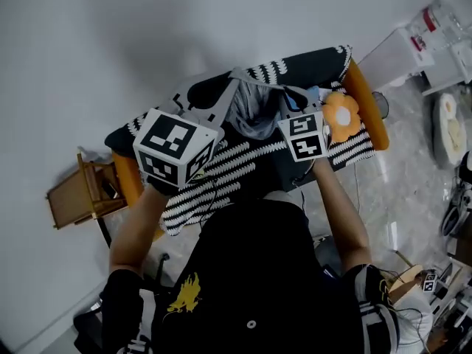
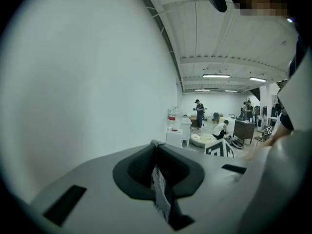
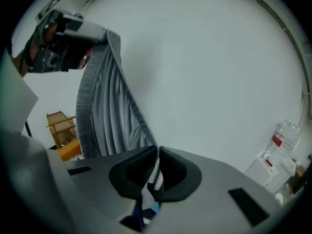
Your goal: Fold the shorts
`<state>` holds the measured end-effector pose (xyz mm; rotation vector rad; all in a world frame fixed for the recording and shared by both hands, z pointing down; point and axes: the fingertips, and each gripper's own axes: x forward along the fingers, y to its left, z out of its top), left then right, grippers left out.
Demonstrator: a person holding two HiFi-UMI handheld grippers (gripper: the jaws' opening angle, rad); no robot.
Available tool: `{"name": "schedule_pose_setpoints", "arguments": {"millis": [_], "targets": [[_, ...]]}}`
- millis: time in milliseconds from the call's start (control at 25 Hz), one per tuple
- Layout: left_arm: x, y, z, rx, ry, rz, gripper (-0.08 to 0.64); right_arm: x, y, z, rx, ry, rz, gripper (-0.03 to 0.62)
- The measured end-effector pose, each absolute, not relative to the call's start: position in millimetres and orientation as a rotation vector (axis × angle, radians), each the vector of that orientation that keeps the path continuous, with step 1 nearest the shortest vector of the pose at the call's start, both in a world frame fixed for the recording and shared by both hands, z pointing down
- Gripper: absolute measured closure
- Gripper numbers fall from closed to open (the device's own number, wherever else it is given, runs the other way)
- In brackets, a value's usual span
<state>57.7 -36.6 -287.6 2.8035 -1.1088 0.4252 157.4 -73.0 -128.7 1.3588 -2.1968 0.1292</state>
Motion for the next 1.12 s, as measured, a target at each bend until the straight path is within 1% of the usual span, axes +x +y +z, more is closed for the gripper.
{"name": "schedule_pose_setpoints", "arguments": {"millis": [120, 320, 440, 520, 600, 640, 760, 840, 1040, 1080, 1120], "targets": [[63, -36, -311, 2.840, -1.086, 0.412, 0.538, 148, -71, -98, 1.363, -2.212, 0.221, 0.552], [56, -42, -352, 2.862, -1.134, 0.320, 0.538, 148, -66, -32, 1.294, -2.255, 0.482, 0.558], [47, -50, -361, 2.866, -1.182, 0.331, 0.538, 141, -58, -16, 1.256, -2.344, 0.639, 0.544], [38, -54, -360, 2.853, -1.211, 0.342, 0.538, 131, -45, -30, 1.205, -2.482, 0.777, 0.505], [31, -56, -357, 2.839, -1.233, 0.338, 0.538, 117, -25, -50, 1.096, -2.636, 0.950, 0.406], [29, -57, -356, 2.833, -1.240, 0.333, 0.538, 110, -14, -55, 1.042, -2.678, 1.011, 0.391], [25, -56, -352, 2.812, -1.256, 0.324, 0.538, 92, 4, -48, 0.964, -2.697, 1.073, 0.391], [23, -56, -349, 2.793, -1.265, 0.324, 0.538, 81, 3, -40, 0.953, -2.705, 1.135, 0.405], [21, -58, -337, 2.769, -1.260, 0.315, 0.538, 56, -6, -19, 0.948, -2.682, 1.239, 0.410], [20, -58, -334, 2.762, -1.256, 0.317, 0.538, 52, -8, -9, 0.960, -2.653, 1.247, 0.424], [18, -57, -332, 2.755, -1.254, 0.324, 0.538, 49, -10, 0, 0.977, -2.624, 1.256, 0.452]]}}
